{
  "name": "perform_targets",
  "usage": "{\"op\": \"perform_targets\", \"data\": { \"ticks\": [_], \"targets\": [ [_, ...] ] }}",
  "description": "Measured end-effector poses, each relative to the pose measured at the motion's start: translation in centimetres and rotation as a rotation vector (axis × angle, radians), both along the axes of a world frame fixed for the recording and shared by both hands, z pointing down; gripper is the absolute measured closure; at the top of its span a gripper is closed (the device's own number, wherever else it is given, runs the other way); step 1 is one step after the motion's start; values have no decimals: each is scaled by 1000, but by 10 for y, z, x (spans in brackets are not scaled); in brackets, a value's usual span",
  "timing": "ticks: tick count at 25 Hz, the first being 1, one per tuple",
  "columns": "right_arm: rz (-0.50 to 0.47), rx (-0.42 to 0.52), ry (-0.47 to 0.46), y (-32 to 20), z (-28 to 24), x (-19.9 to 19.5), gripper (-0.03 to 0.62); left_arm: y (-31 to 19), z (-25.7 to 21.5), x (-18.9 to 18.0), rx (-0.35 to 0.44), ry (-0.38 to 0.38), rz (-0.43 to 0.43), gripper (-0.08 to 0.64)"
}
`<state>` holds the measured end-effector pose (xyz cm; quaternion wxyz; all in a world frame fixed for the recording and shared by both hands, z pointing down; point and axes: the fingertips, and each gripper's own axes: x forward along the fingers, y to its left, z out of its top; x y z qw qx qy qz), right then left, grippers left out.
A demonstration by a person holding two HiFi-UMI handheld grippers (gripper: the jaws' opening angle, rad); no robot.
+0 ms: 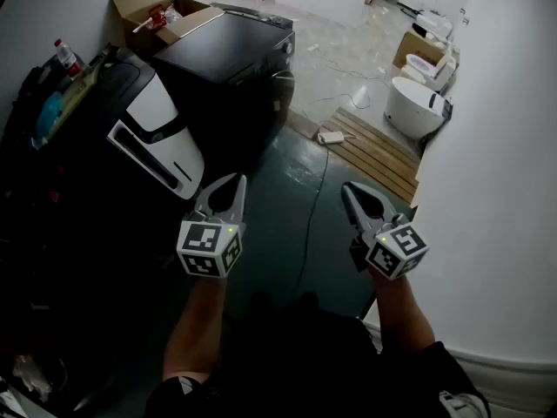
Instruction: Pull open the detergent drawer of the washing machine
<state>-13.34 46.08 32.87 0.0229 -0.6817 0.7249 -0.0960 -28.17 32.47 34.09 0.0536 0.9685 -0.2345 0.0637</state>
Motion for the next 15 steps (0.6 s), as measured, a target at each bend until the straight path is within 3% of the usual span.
{"op": "perform_targets", "data": {
  "ticks": [5,15],
  "targets": [
    [11,6,-13,3,0,7,594,0,-5,2,1,10,-5,560],
    [6,-31,-17,-15,10,-16,594,-6,6,-16,-24,14,7,560]
  ]
}}
